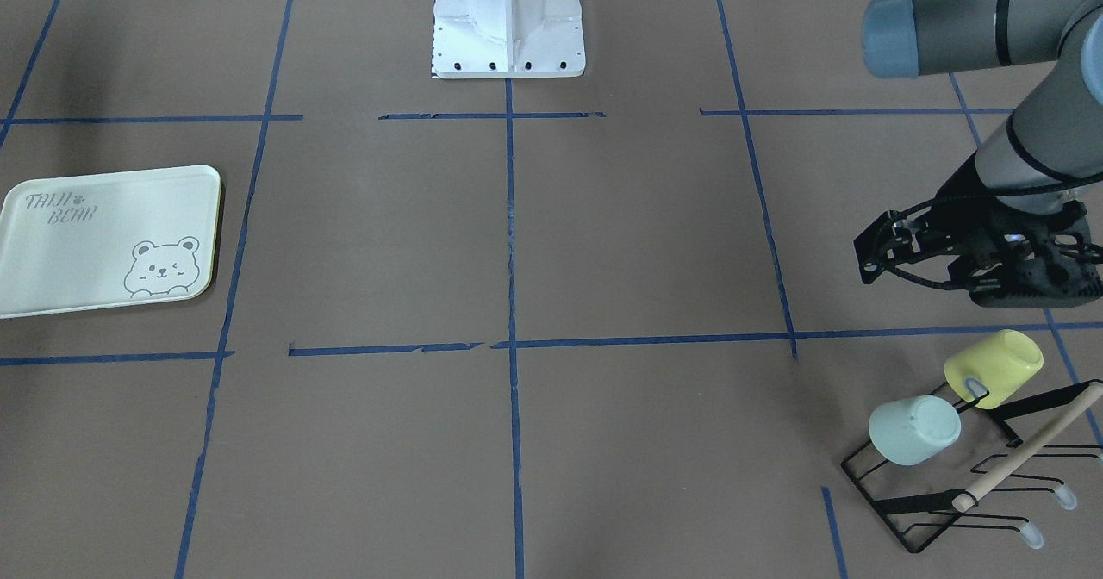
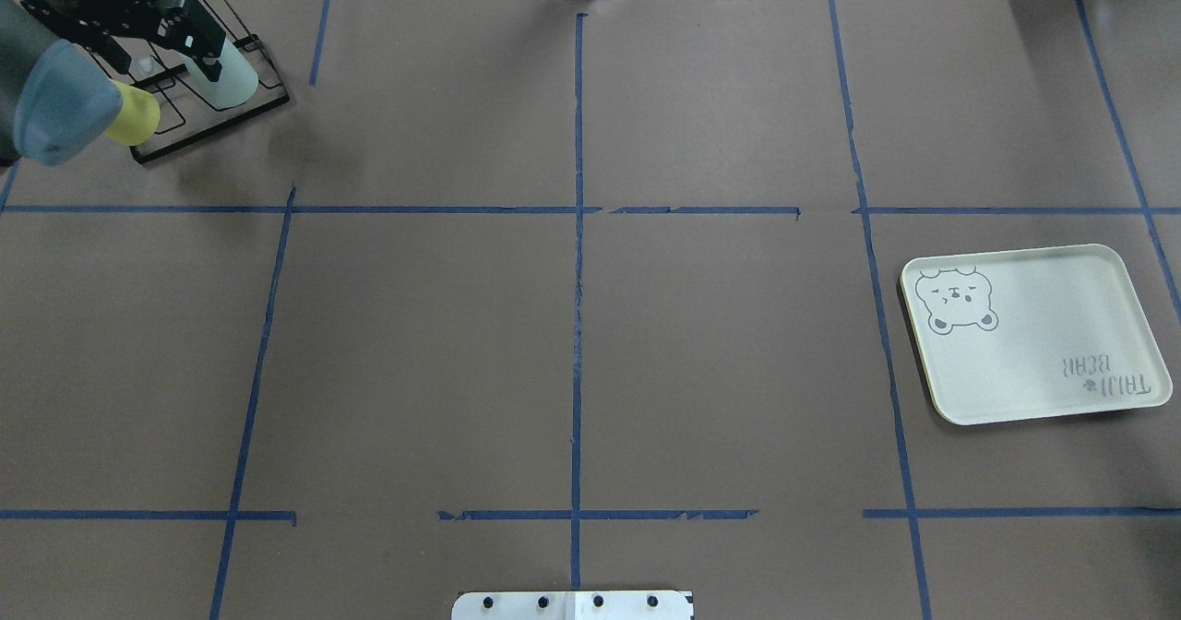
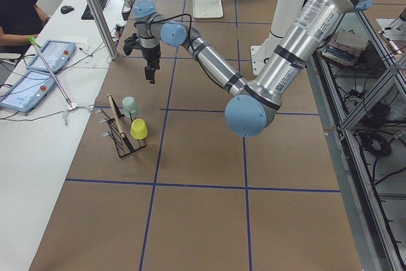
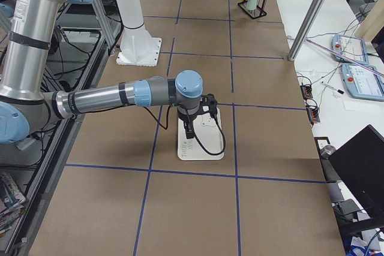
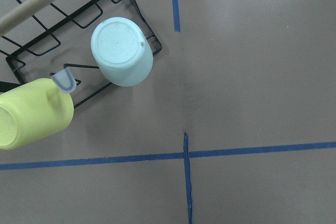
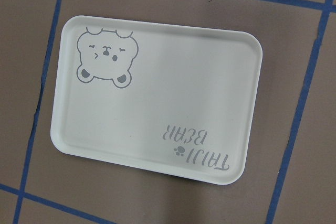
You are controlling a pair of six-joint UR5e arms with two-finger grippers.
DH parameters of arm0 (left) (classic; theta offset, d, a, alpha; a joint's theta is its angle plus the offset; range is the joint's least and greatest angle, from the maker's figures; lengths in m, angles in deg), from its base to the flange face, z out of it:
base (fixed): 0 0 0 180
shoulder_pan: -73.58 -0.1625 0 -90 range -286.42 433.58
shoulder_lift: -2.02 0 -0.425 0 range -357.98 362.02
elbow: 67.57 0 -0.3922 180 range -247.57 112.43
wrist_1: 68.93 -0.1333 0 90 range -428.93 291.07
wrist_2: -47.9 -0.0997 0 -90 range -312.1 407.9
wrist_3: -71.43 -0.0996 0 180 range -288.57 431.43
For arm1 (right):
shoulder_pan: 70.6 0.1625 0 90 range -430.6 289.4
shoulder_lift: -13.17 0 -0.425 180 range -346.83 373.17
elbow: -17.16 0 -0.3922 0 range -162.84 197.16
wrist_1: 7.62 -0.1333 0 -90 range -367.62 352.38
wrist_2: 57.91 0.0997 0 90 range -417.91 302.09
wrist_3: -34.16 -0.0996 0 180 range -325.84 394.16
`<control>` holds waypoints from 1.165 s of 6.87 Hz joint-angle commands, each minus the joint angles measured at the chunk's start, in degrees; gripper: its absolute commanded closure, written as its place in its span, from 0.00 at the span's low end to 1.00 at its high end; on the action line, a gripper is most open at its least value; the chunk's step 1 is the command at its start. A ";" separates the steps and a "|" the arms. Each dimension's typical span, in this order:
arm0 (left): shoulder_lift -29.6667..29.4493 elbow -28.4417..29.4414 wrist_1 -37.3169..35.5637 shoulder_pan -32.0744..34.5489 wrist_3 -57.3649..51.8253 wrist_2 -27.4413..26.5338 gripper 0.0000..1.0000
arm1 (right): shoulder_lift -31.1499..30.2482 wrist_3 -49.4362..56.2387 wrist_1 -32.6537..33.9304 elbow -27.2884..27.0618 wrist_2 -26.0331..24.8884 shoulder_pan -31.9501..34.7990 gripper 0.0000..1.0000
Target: Left arm grabs green cup and hands to right arm on tray
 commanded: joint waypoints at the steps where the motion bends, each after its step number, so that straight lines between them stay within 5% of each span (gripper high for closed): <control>1: -5.49 12.70 8.51 -0.10 6.84 -2.75 0.00 | -0.05 0.00 0.00 0.01 0.01 -0.26 0.00; 8: -7.18 28.03 20.50 1.04 8.72 -2.66 0.04 | -0.05 0.09 -0.09 0.01 0.01 -0.35 0.00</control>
